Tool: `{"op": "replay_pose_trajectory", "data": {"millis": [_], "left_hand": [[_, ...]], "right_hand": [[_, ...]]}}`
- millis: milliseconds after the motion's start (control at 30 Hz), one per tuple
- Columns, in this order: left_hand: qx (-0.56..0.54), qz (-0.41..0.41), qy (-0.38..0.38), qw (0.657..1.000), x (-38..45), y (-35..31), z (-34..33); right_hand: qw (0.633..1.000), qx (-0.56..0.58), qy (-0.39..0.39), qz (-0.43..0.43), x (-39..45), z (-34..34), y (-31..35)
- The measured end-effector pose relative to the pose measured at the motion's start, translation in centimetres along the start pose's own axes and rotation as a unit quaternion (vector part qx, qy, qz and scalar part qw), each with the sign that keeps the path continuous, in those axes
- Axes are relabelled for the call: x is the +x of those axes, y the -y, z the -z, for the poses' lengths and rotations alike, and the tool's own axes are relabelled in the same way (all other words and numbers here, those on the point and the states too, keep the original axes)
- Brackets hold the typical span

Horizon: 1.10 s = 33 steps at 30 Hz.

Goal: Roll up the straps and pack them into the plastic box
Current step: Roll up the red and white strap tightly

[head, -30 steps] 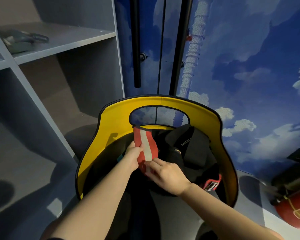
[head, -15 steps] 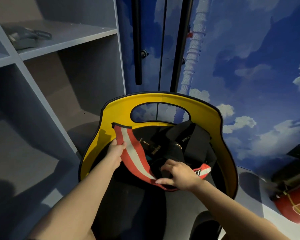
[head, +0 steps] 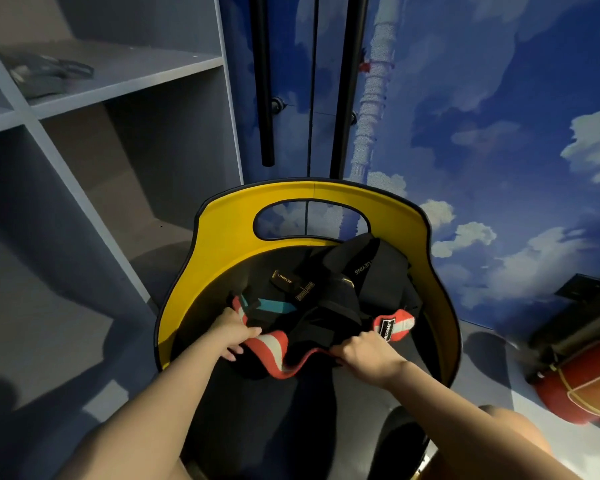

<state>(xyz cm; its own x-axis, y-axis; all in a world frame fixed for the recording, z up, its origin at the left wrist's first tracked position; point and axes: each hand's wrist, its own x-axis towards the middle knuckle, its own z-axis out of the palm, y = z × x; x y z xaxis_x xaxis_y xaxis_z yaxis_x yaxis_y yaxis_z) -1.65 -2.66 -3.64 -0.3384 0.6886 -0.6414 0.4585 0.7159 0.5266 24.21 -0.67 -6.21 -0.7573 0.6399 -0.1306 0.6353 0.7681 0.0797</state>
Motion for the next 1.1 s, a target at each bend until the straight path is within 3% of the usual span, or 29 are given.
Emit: {"op": "replay_pose_trajectory", "data": {"millis": [67,133,200,300,367,433,700,833,933,1100], "left_hand": [[0.132,-0.024,-0.09,0.987,-0.4,-0.4,-0.1],[0.256,-0.073,-0.172,0.948,-1.2,-1.2,-0.3],[0.302,-0.162,-0.207,0.917,-1.7,-2.3,-1.1],[0.232,-0.3,-0.11,0.919,-2.2,-4.0,-3.5],[0.152,-0.314,0.014,0.937,-2.7,-5.0,-5.5],[0.12,-0.296,0.081,0.944,-3.0,-6.0,-7.1],[0.285,-0.242,0.096,0.922,-2.6,-9.4,-8.9],[0.279,-0.186,0.167,0.927,-3.7,-10.8,-9.5],[0.219,-0.176,0.194,0.94,-3.8,-10.9,-9.6],[-0.02,-0.22,0.2,0.955,-4.2,-10.9,-8.3]], "right_hand": [[1.0,-0.014,-0.012,-0.011,-0.3,0.0,0.1],[0.999,-0.006,-0.034,-0.012,-0.5,-0.4,0.2],[0.998,0.003,-0.064,-0.006,-0.7,-0.7,0.2],[0.996,-0.007,-0.085,-0.009,-1.3,-0.1,0.3],[0.994,-0.016,-0.109,-0.009,-1.6,0.4,0.5],[0.991,-0.006,-0.135,-0.006,-2.0,0.6,0.4],[0.979,-0.007,-0.203,0.032,-3.7,0.5,-0.5],[0.968,-0.008,-0.241,0.07,-4.5,1.8,-0.4],[0.958,-0.004,-0.276,0.081,-5.3,2.2,-0.9],[0.944,0.031,-0.321,0.064,-5.3,2.5,-1.8]]}}
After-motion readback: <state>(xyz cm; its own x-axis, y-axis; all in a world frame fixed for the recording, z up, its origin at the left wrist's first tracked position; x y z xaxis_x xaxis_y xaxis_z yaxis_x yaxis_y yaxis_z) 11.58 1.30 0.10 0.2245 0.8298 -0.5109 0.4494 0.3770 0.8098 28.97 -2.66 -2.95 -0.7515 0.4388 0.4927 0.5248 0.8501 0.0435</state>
